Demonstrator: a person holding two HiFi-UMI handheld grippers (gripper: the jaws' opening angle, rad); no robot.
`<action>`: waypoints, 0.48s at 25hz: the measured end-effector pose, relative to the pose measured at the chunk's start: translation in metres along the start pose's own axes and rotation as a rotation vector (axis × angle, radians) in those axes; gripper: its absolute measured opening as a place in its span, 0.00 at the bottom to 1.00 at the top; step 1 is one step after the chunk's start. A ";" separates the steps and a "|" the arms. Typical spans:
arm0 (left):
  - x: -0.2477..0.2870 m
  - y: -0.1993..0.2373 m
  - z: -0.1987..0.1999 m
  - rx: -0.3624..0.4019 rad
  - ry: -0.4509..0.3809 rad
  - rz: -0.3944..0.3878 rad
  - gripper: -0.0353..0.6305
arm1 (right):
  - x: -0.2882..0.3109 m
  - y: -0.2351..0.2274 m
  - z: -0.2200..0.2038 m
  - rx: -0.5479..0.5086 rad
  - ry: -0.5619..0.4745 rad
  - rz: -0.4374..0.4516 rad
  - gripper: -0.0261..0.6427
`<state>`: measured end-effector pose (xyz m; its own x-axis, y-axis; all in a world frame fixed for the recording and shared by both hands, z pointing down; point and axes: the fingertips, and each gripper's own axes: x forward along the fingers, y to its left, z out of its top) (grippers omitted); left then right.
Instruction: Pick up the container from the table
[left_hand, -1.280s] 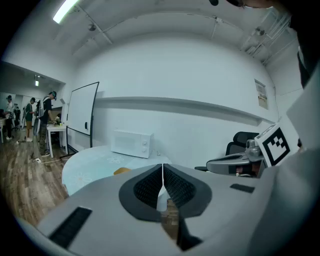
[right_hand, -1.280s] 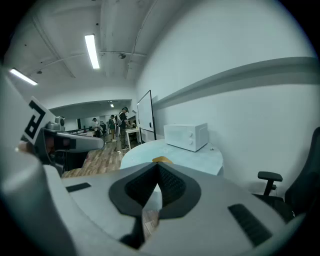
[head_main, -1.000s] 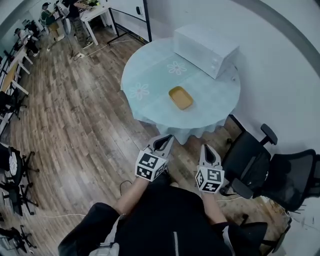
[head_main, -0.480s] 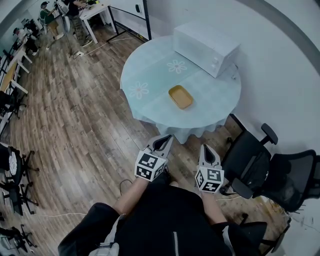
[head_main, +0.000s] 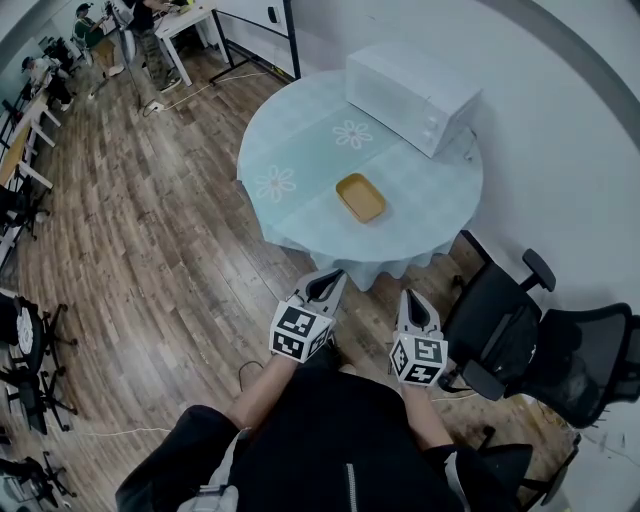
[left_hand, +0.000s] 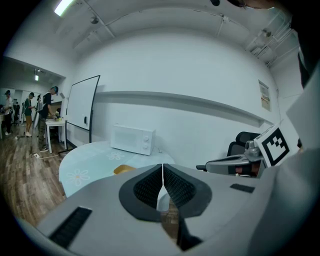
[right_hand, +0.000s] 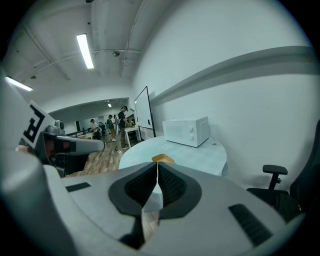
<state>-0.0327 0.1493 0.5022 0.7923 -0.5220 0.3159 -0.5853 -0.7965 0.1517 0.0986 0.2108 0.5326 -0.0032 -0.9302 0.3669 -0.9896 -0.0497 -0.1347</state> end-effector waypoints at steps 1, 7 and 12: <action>0.003 0.002 0.001 0.000 0.002 -0.001 0.08 | 0.003 0.000 0.001 0.001 0.003 0.000 0.08; 0.017 0.021 0.007 -0.005 0.010 -0.008 0.08 | 0.026 0.000 0.008 0.006 0.012 -0.004 0.08; 0.027 0.037 0.011 -0.010 0.016 -0.017 0.08 | 0.046 0.003 0.014 0.009 0.017 -0.009 0.08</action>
<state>-0.0312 0.1020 0.5067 0.7995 -0.5032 0.3282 -0.5733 -0.8023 0.1664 0.0974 0.1622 0.5360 0.0036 -0.9235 0.3836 -0.9883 -0.0617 -0.1393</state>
